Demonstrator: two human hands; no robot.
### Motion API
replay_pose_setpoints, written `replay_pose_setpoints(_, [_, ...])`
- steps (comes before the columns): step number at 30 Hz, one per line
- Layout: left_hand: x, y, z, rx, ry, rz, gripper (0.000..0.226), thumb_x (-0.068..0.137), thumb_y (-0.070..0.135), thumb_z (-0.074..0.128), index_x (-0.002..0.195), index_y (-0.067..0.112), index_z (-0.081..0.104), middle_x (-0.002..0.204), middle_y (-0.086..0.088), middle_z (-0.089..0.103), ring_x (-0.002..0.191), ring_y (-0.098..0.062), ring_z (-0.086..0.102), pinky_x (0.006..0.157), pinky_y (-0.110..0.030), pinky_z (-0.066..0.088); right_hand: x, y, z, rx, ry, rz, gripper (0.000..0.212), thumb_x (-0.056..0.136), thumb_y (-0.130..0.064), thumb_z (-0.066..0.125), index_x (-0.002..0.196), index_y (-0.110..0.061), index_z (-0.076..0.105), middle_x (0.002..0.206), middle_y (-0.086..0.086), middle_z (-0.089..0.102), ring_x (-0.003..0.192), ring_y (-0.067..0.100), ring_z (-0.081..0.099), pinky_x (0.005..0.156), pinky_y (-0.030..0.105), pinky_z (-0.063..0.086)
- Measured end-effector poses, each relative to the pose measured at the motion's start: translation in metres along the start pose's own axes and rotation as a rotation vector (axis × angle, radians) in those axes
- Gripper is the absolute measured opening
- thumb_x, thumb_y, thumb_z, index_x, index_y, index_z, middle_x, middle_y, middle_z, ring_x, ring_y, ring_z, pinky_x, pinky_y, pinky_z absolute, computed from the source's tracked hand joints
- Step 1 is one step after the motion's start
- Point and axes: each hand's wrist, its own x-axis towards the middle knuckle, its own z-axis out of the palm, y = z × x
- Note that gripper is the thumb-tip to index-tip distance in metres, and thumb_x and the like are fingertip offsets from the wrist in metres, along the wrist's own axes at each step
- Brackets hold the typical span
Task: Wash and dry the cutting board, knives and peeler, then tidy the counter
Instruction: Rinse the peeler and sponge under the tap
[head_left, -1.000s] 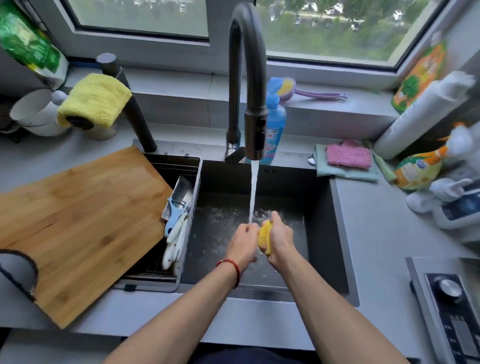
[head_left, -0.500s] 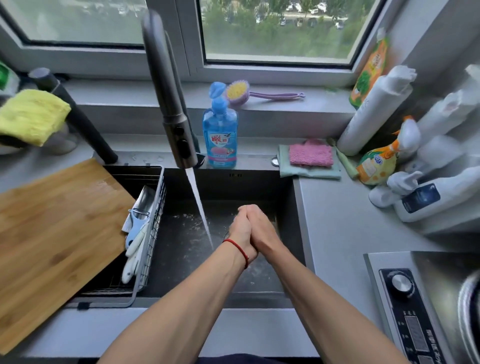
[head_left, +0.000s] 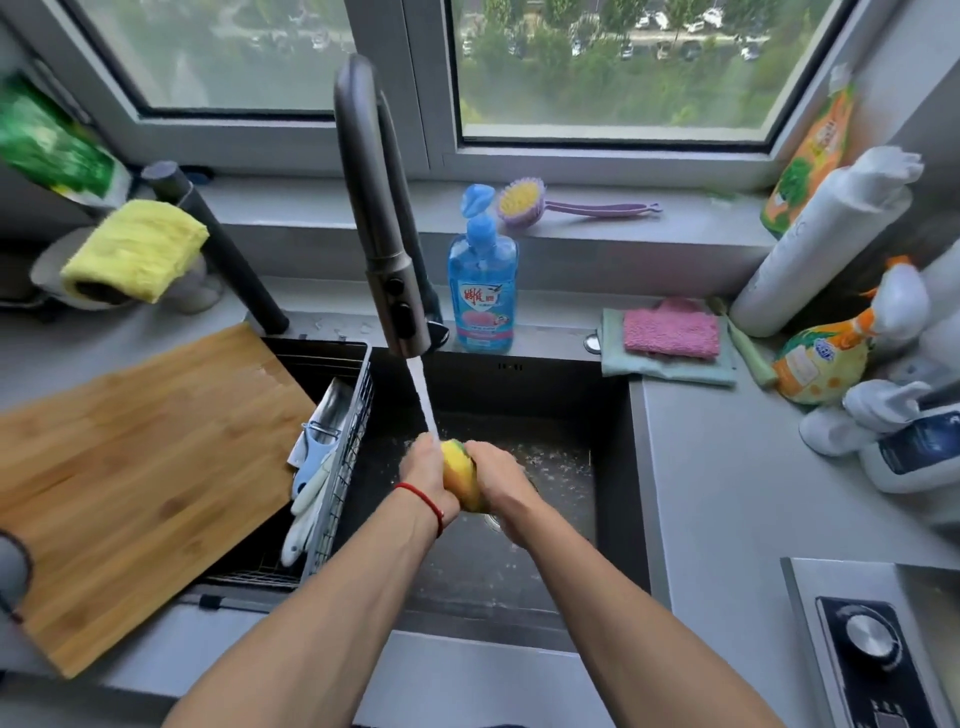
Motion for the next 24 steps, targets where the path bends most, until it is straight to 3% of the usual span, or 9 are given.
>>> replay_pose_setpoints(3, [0.005,0.008,-0.011,0.113,0.049,0.179,0.026,0.097,0.016,0.058,0.115,-0.002,0.061,0.11,-0.024,0.068,0.101,-0.037,0.067,0.093,-0.052,0.056,-0.001,-0.017,0.029,0.001,0.086,-0.075,0.029,0.093,-0.046,0.048,0.092,-0.026,0.07,0.097,-0.001,0.071,0.094,0.019,0.066,0.082,0.039,0.058])
replay_pose_setpoints(6, [0.006,0.009,-0.019,0.298,0.054,0.297,0.036,0.098,0.041,0.055,0.109,0.007,0.062,0.103,-0.018,0.069,0.095,-0.034,0.069,0.083,-0.046,0.06,0.0,-0.034,0.036,0.076,0.226,-0.059,0.034,0.093,-0.049,0.051,0.09,-0.023,0.073,0.095,0.004,0.072,0.096,0.024,0.066,0.093,0.048,0.056])
replay_pose_setpoints(8, [0.012,0.017,-0.027,0.396,0.031,0.312,0.043,0.098,0.049,0.051,0.097,0.009,0.066,0.088,-0.012,0.069,0.081,-0.027,0.068,0.068,-0.036,0.056,-0.002,-0.04,0.045,0.011,0.255,-0.104,0.031,0.095,-0.05,0.05,0.098,-0.025,0.067,0.099,0.003,0.07,0.096,0.023,0.066,0.092,0.047,0.056])
replay_pose_setpoints(11, [0.018,0.026,-0.032,0.425,0.019,0.285,0.04,0.096,0.043,0.058,0.088,0.006,0.068,0.085,-0.014,0.069,0.078,-0.029,0.066,0.074,-0.041,0.056,-0.013,-0.037,0.059,-0.102,0.339,-0.269,0.028,0.093,-0.053,0.048,0.096,-0.028,0.06,0.099,0.001,0.066,0.091,0.019,0.064,0.086,0.045,0.056])
replay_pose_setpoints(13, [0.015,0.024,-0.032,0.404,-0.035,0.233,0.03,0.095,0.034,0.058,0.088,0.007,0.069,0.082,-0.013,0.068,0.073,-0.027,0.064,0.066,-0.038,0.053,-0.018,-0.033,0.059,-0.163,0.472,-0.286,0.033,0.095,-0.053,0.046,0.087,-0.025,0.061,0.092,0.002,0.065,0.086,0.022,0.063,0.083,0.047,0.056])
replay_pose_setpoints(18, [0.008,0.02,-0.026,0.398,-0.085,0.176,0.053,0.091,0.059,0.05,0.083,0.011,0.071,0.069,-0.009,0.064,0.062,-0.025,0.061,0.058,-0.033,0.049,-0.015,-0.035,0.049,-0.15,0.525,-0.126,0.058,0.083,-0.071,0.053,0.07,-0.015,0.063,0.071,0.004,0.067,0.071,0.026,0.064,0.067,0.041,0.055])
replay_pose_setpoints(21, [0.012,0.02,-0.026,0.432,-0.116,0.144,0.056,0.095,0.058,0.047,0.08,0.007,0.066,0.057,-0.005,0.053,0.044,-0.019,0.049,0.041,-0.02,0.037,-0.005,-0.032,0.052,-0.025,0.508,0.024,0.044,0.083,-0.058,0.063,0.078,-0.015,0.072,0.084,0.008,0.071,0.084,0.028,0.067,0.08,0.046,0.06])
replay_pose_setpoints(22, [0.013,0.019,-0.027,0.451,-0.143,0.126,0.053,0.098,0.054,0.044,0.082,0.007,0.064,0.053,-0.004,0.049,0.038,-0.016,0.043,0.037,-0.017,0.033,-0.001,-0.031,0.052,0.036,0.493,0.084,0.037,0.084,-0.051,0.065,0.085,-0.015,0.073,0.089,0.01,0.07,0.087,0.029,0.068,0.078,0.045,0.061])
replay_pose_setpoints(24, [0.015,0.017,-0.033,0.472,-0.228,0.048,0.051,0.104,0.051,0.04,0.087,0.008,0.06,0.047,-0.002,0.041,0.031,-0.011,0.034,0.034,-0.014,0.028,-0.001,-0.029,0.046,0.19,0.414,0.174,0.03,0.09,-0.039,0.064,0.092,-0.01,0.07,0.085,0.011,0.068,0.066,0.026,0.069,0.052,0.033,0.057])
